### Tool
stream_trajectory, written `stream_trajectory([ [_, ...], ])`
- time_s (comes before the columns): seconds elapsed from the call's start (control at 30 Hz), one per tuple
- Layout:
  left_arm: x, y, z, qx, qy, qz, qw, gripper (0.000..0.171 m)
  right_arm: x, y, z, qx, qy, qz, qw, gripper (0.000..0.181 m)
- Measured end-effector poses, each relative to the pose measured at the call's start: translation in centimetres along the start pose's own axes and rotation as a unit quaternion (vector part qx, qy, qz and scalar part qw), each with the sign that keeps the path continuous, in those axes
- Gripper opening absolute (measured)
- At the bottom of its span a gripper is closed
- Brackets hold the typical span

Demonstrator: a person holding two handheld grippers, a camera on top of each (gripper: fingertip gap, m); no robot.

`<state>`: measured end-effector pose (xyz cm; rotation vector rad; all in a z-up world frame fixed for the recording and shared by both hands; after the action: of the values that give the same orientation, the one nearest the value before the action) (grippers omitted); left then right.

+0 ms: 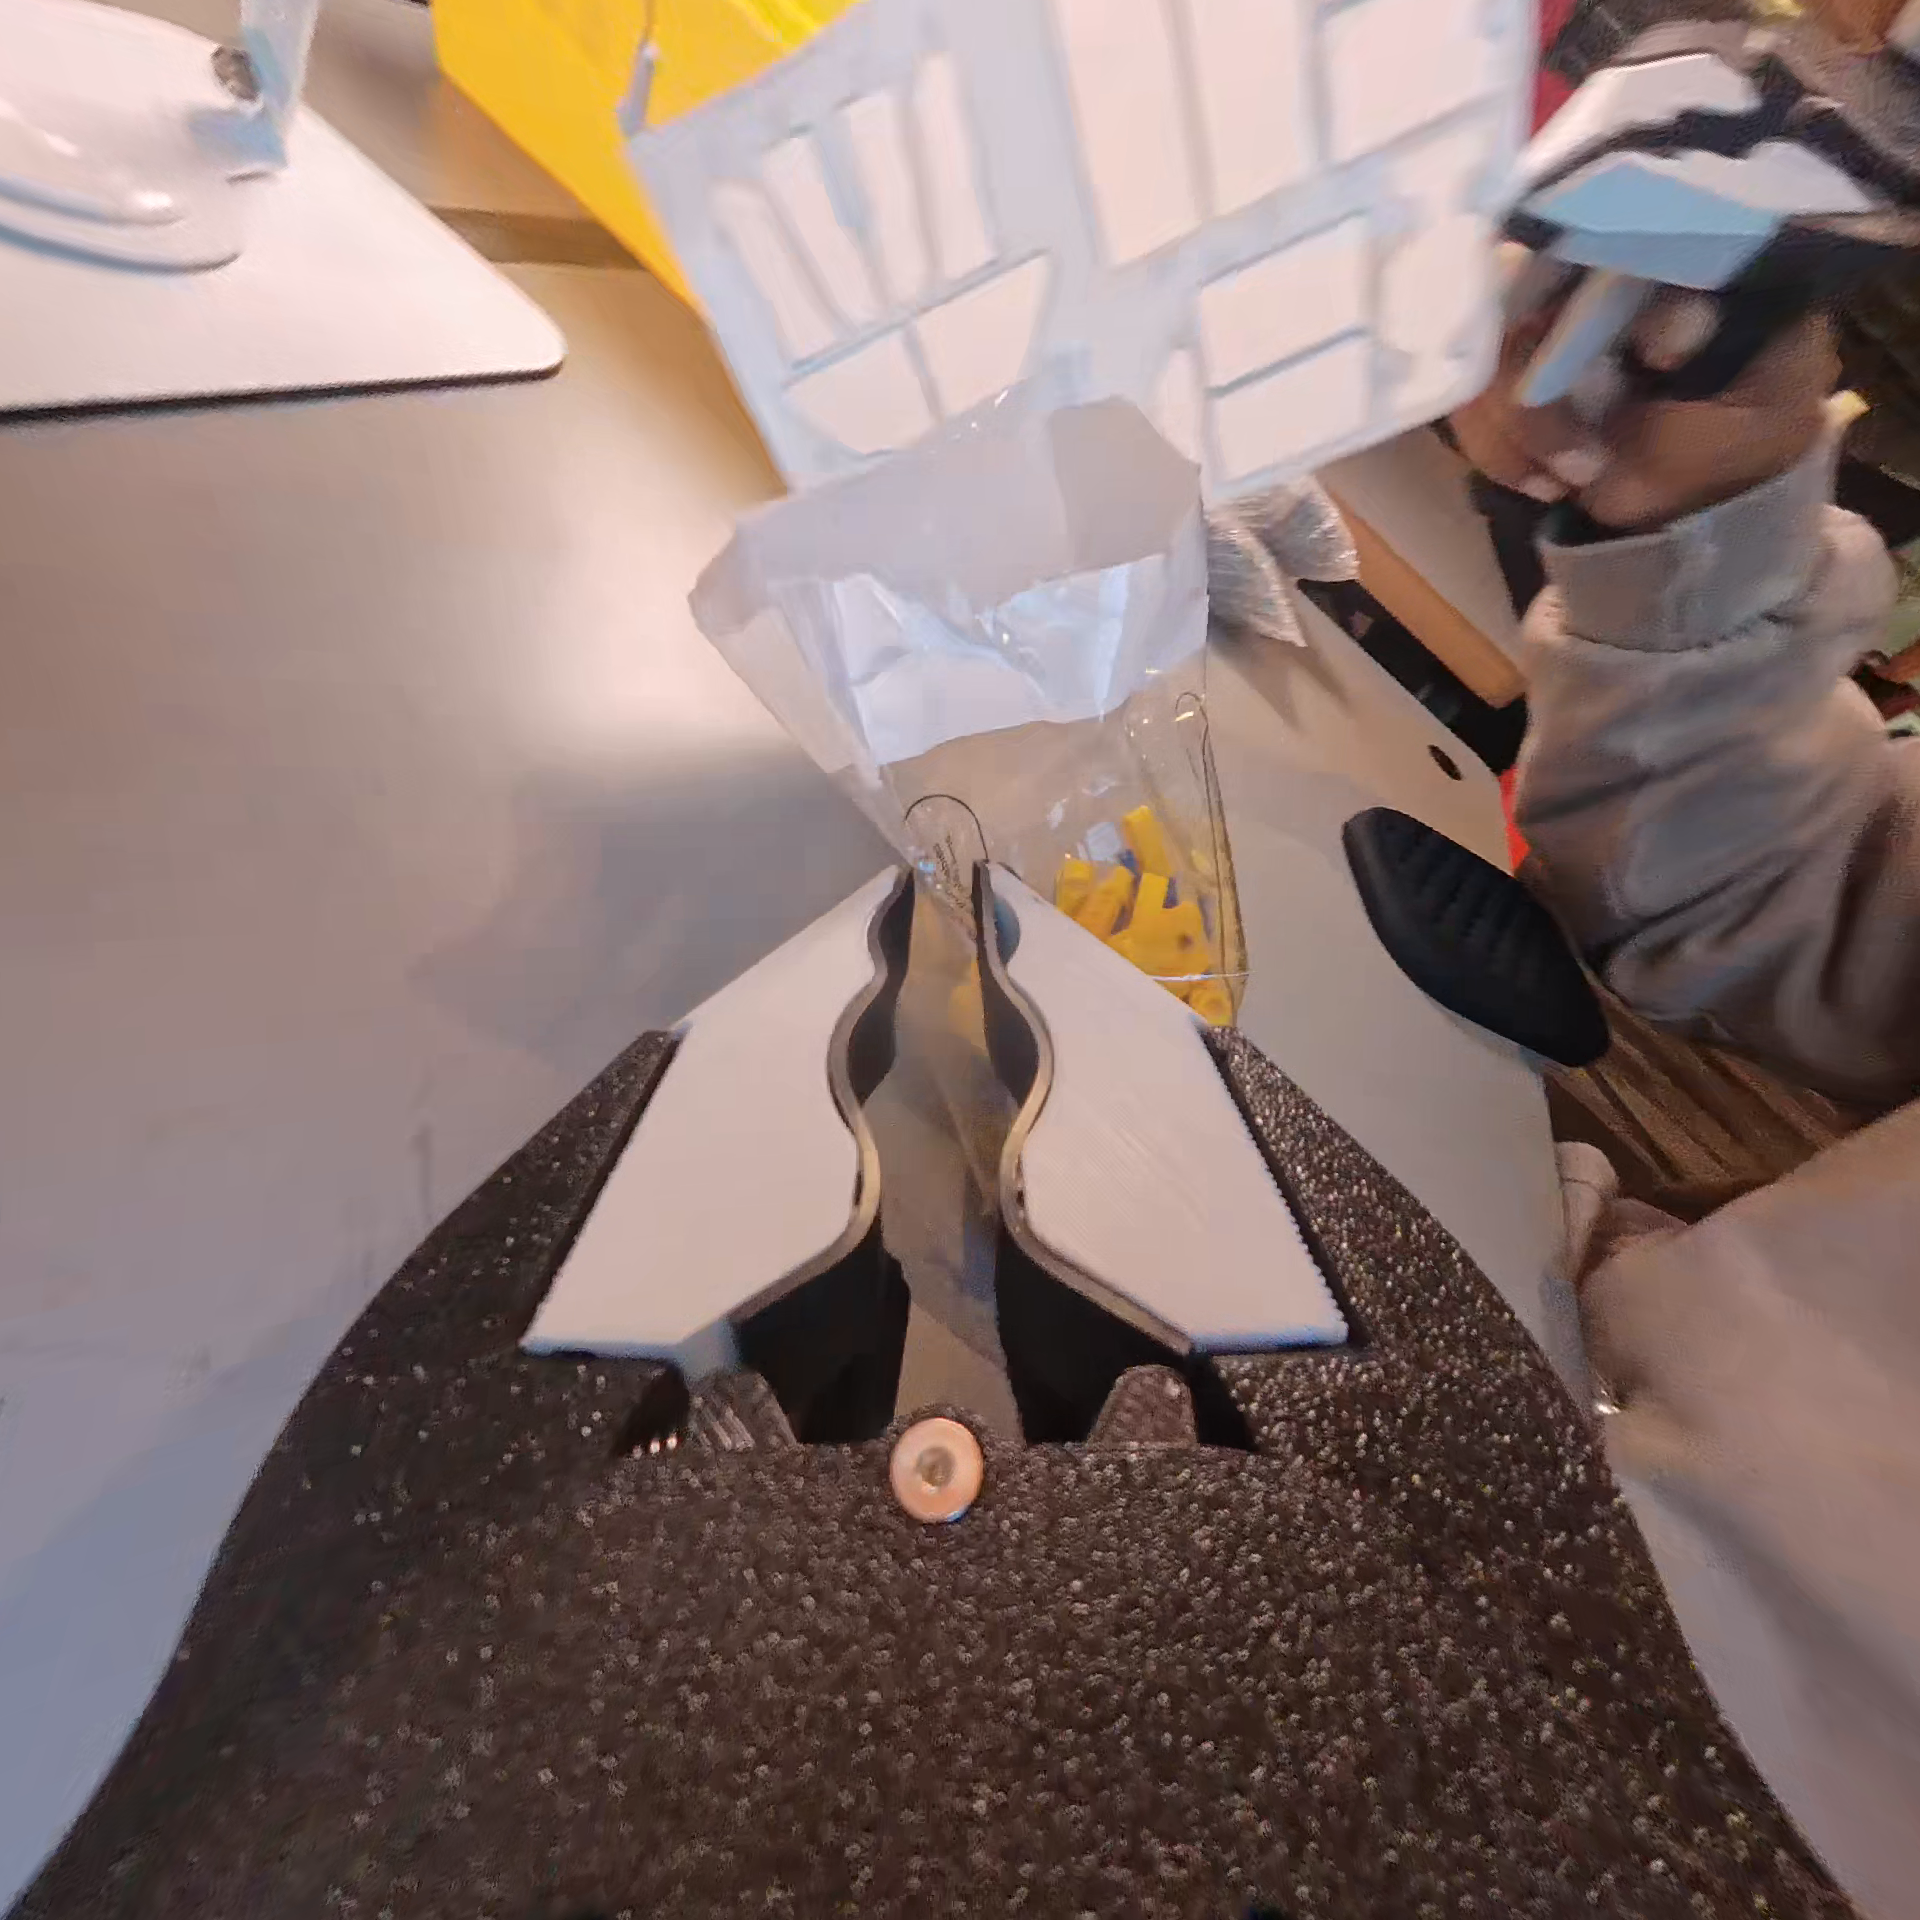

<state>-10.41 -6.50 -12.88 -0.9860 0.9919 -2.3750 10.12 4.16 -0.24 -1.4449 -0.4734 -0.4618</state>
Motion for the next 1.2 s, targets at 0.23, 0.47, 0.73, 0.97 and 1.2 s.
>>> stream_trajectory([
  [0.23, 3.4, -1.5, 0.0, -0.075, -0.115, 0.048, 0.989, 0.05, 0.7, 2.7, -9.9, 0.116, -0.111, -0.058, 0.985, 0.0],
  [0.47, -1.5, 3.3, 13.2, -0.374, 0.047, -0.082, 0.923, 0.056, 1.5, 6.3, -19.8, 0.18, -0.284, -0.067, 0.94, 0.0],
  [0.73, -4.2, 3.4, 17.5, -0.321, 0.183, -0.095, 0.924, 0.002, 6.1, 3.0, -15.2, 0.038, -0.351, 0.039, 0.935, 0.0],
  [0.97, -8.4, 7.1, 11.9, -0.145, 0.081, -0.213, 0.963, 0.0, -1.1, 13.3, -7.2, -0.117, -0.245, -0.092, 0.958, 0.001],
  [1.2, -9.0, 7.8, 10.8, -0.115, 0.059, -0.228, 0.965, 0.0, -3.9, 15.8, -7.5, -0.104, -0.241, -0.147, 0.954, 0.07],
])
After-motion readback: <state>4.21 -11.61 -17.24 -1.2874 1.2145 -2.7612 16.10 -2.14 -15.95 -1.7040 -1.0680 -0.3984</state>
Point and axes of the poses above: each gripper's, where its closed fingertips meet, x back along the fingers, y out of its underside, z = x × y across the jaws, the point moved 4 cm from there along x, back along the fingers, and after that the axes turned 11 degrees about -z, right-handed, at the moved point
